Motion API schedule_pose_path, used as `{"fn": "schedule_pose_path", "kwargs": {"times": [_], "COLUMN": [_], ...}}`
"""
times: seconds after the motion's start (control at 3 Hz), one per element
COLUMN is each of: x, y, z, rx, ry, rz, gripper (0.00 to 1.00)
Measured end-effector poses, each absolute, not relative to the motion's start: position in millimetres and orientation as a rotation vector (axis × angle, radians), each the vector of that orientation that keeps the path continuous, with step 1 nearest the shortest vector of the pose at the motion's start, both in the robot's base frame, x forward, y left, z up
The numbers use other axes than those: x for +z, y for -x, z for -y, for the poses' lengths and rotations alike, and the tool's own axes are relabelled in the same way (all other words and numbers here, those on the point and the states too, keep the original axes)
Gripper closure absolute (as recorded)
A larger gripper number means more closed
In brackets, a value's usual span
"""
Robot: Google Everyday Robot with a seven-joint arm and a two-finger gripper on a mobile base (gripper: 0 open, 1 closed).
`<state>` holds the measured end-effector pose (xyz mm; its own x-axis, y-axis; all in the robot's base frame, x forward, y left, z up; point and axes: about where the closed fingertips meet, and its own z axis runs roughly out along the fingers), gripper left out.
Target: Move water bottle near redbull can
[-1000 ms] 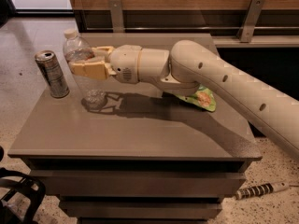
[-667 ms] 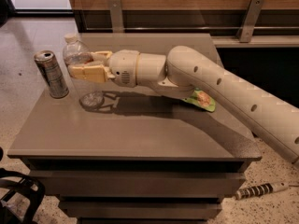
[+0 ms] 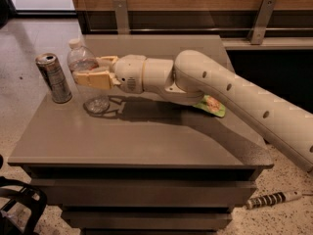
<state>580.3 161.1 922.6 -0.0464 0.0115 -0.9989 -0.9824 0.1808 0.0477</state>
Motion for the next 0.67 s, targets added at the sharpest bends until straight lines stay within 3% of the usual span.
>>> {"fn": "schedule_pose_path", "kwargs": {"times": [0.67], "x": [923.9], "y": [-577.8], "z": [-165.7], "rx": [1.117], "ry": [1.053], "rz": [-1.314], "gripper": [0.60]}}
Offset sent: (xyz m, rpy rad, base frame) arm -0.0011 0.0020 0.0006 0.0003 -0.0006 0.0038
